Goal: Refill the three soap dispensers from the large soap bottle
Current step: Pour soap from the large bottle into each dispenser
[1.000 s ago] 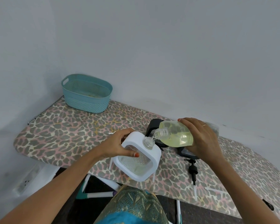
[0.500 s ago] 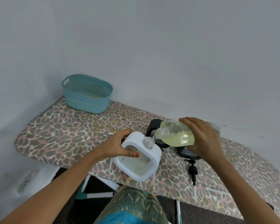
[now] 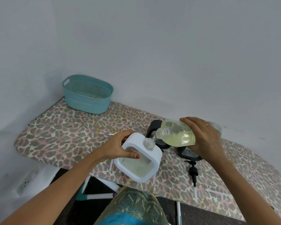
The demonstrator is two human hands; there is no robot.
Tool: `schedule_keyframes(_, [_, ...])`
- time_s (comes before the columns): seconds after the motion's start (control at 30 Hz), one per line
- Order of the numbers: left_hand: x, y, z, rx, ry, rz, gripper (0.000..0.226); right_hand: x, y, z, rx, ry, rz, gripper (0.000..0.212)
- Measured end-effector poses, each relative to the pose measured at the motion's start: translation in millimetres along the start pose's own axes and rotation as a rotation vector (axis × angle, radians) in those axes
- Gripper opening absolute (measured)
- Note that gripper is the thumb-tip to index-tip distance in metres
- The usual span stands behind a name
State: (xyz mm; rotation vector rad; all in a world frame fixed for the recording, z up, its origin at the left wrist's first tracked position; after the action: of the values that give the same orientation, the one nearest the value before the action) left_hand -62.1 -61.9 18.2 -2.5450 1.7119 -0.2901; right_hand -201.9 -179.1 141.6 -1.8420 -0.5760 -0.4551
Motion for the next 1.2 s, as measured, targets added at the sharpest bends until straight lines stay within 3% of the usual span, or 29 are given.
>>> schedule_keyframes(0.33, [-0.3, -2.2, 3.6, -0.013, 0.002, -0.017, 0.070, 0.5, -0.7, -1.5, 0.015, -0.002, -0.005, 0.064])
schedule_keyframes(1.2, [-2.5, -2.6, 8.0, 0.017, 0.009, -0.066, 0.072, 1.9, -0.6, -3.6, 0.009, 0.002, 0.019, 0.078])
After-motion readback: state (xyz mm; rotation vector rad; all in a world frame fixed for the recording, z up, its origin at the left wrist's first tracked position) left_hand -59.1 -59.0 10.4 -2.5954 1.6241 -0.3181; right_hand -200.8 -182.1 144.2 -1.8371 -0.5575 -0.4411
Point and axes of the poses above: each hand's wrist, its own x-axis towards the middle knuckle, its own y-axis out of the palm, z = x × y, the point moved 9 cm from there along x, towards the middle knuckle, and after that the axes turned 5 degrees about -y, right-handed, at the moved point
